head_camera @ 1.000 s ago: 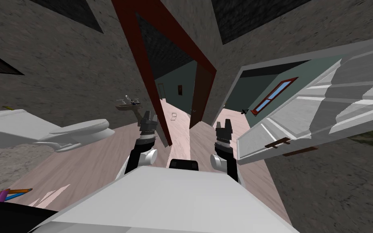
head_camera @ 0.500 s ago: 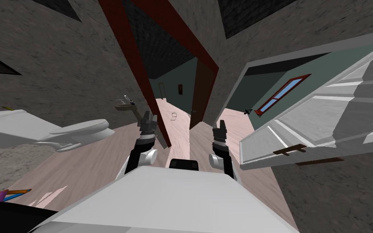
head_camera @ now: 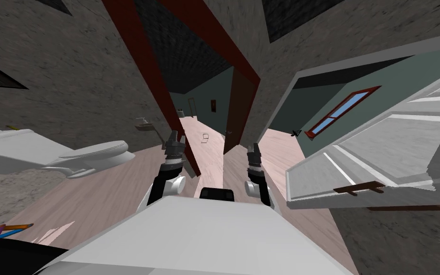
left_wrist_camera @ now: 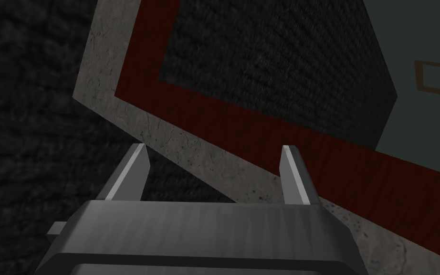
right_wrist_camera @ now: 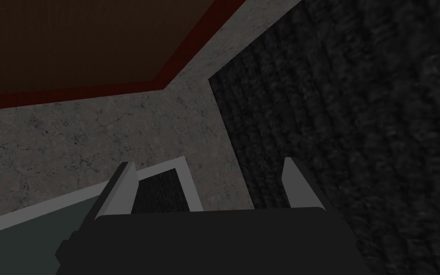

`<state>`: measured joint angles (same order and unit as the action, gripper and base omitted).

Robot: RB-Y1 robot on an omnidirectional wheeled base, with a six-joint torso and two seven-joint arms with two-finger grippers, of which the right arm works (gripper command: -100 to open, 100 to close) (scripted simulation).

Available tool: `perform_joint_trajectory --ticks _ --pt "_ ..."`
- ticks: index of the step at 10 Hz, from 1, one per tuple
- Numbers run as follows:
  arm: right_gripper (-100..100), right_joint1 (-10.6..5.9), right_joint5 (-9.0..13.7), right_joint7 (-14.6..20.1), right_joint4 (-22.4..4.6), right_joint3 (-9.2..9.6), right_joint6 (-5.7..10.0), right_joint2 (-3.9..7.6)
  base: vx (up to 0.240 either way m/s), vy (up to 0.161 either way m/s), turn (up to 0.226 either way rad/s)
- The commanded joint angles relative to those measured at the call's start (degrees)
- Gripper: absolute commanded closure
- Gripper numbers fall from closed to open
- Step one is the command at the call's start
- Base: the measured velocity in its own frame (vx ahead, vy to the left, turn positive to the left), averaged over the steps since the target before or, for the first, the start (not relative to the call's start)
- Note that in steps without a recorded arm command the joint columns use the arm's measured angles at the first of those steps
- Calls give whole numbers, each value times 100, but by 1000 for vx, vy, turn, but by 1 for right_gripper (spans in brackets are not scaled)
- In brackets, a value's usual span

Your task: Push the door open

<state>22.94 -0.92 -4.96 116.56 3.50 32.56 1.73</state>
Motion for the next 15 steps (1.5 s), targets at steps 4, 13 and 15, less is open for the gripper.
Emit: perform_joint_trajectory --ticks 4,13,15 --pt "-100 -280 -146 207 -652 34 139 150 118 -69 45" --pt "-100 -685 -381 502 -1636 112 352 296 98 -58 37" --pt "-100 -780 -435 571 -1866 130 401 324 98 -61 37"
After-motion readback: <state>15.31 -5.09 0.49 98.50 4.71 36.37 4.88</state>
